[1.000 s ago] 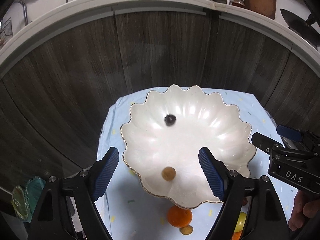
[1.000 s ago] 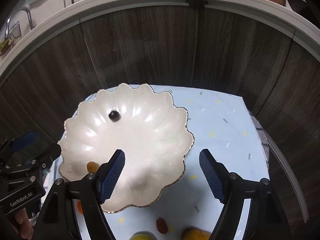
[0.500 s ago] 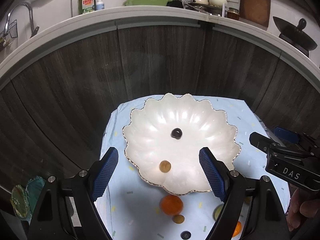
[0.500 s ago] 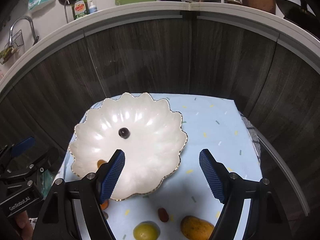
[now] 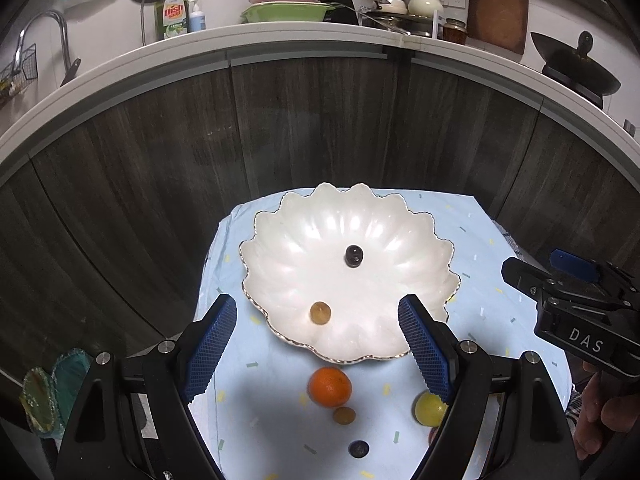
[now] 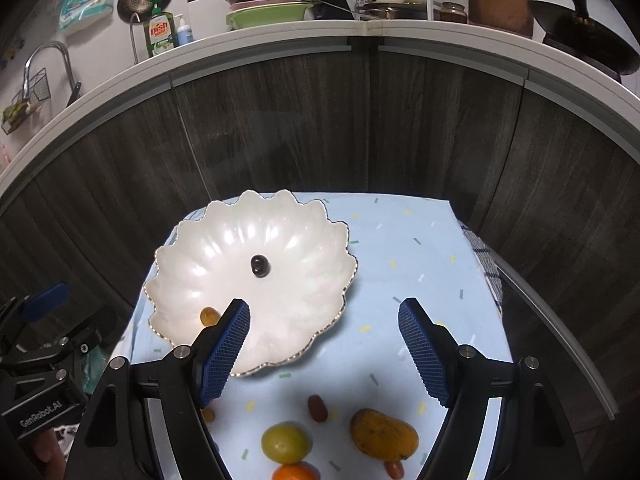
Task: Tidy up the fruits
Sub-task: 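Withdraw both tools from the bowl back toward the remaining fruits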
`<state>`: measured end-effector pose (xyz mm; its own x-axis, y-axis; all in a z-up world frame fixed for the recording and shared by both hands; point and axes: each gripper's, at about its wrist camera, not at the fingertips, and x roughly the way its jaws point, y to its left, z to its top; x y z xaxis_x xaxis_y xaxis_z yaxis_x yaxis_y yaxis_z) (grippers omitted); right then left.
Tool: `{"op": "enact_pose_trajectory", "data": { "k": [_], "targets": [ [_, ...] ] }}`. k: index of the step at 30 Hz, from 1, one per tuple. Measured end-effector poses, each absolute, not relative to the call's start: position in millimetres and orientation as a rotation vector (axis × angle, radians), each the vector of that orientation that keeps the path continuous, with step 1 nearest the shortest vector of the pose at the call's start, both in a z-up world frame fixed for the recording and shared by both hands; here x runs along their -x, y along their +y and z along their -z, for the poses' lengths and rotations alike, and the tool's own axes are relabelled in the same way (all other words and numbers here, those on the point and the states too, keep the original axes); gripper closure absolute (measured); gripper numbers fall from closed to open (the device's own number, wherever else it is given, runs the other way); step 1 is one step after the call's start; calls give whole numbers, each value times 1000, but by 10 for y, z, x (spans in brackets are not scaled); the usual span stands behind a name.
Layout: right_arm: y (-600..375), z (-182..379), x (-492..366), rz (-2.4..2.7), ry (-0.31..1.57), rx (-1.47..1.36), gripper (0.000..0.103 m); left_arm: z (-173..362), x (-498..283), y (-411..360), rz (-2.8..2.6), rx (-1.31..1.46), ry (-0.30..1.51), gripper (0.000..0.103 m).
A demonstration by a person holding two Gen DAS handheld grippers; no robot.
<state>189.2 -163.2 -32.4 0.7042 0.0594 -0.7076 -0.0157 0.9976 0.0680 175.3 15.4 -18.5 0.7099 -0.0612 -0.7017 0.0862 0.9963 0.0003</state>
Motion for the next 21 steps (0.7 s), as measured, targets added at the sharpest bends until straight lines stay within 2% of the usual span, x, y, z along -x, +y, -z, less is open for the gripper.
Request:
{"op": "enact_pose_trajectory", "data": {
  "k": [21],
  "targets": [
    [-1748, 549, -1425, -12, 797, -38, 26, 467, -1289, 14, 110, -62, 776, 20]
  ]
}}
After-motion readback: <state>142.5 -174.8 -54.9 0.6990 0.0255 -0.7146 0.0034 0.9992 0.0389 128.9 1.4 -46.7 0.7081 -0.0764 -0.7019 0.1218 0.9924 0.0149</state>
